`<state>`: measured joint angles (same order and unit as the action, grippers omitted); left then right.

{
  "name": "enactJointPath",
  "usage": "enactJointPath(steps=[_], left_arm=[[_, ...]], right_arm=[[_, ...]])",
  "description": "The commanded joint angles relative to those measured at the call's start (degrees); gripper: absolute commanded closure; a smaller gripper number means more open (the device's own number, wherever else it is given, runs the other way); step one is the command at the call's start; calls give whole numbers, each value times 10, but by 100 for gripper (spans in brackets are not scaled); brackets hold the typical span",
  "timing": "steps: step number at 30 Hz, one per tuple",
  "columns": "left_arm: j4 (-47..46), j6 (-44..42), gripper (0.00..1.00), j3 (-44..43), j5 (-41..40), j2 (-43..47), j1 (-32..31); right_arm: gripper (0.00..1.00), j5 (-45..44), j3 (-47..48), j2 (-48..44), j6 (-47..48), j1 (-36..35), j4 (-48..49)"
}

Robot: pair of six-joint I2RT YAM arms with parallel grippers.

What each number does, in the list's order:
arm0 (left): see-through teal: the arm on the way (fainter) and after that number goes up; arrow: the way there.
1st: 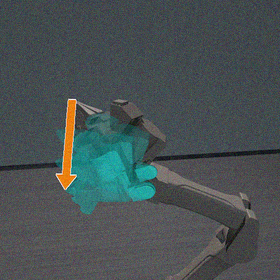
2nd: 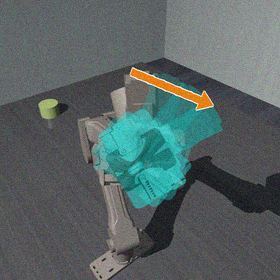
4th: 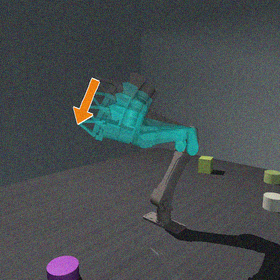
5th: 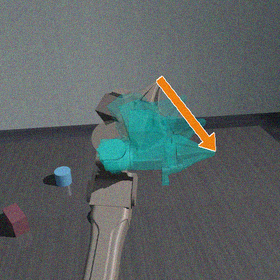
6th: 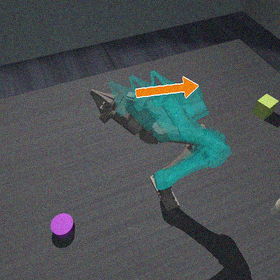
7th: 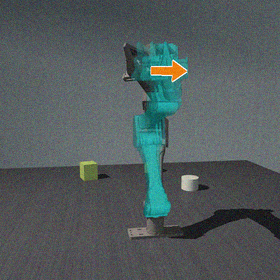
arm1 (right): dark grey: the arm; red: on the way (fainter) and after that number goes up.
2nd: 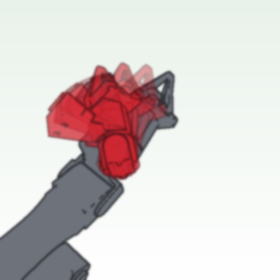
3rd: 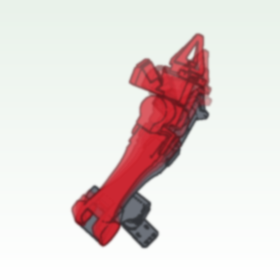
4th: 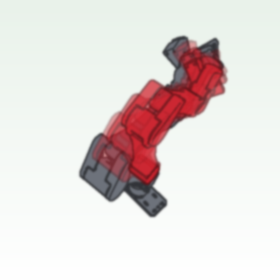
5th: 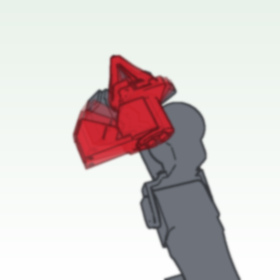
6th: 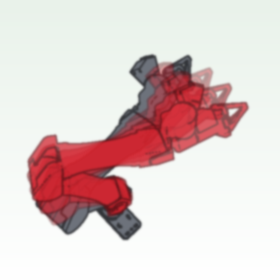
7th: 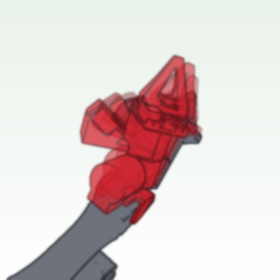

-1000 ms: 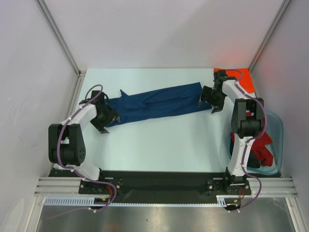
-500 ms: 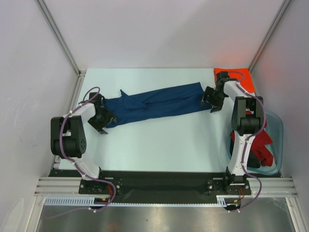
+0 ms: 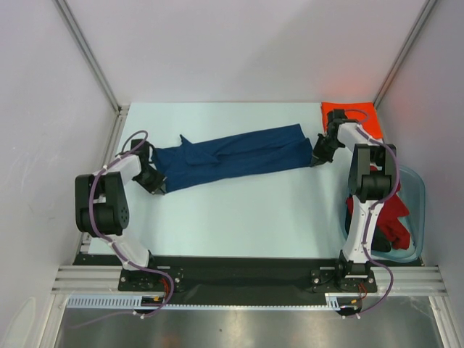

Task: Fold and stack the t-shirts
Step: Fold the tshirt

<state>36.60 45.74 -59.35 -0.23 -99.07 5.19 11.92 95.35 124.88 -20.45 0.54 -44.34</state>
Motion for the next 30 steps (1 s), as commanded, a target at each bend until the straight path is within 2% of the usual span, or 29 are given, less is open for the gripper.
enactJointPath(steps=[1,7,13,14,15,17,18,19,22,25,27,29,30], left_arm=[[23,-35,99,5,-57,14,20],[62,-72,99,-1,-116,50,47],[91,-85,100,17,-143,95,97],[105,-84,99,18,-152,103,107],[111,-81,87,19,-159,113,111],[123,-76,57,18,-187,142,113],[128,-73,40,15,-194,151,113],[133,-71,37,5,-202,161,113],[144,-61,36,-25,-194,196,94],[109,-76,36,-38,-129,226,47],[11,-96,39,-11,-16,244,18],[-83,-87,38,23,64,245,7],[-88,-79,37,24,91,237,3]], right_arm=[[100,-40,-39,-36,7,-25,-14],[100,-52,-198,-160,-34,-67,-3],[100,-42,-349,-267,-73,-124,14],[100,-39,-362,-292,-78,-132,14],[100,-33,-375,-306,-85,-137,19],[88,-16,-397,-327,-88,-149,24],[76,-19,-397,-348,-87,-154,15],[54,-25,-388,-356,-77,-157,9],[38,-58,-347,-387,-48,-170,-36],[33,-69,-323,-417,-30,-172,-65],[32,-68,-309,-431,-21,-171,-74],[32,-59,-304,-445,-18,-171,-79],[32,-56,-301,-449,-16,-171,-80]])
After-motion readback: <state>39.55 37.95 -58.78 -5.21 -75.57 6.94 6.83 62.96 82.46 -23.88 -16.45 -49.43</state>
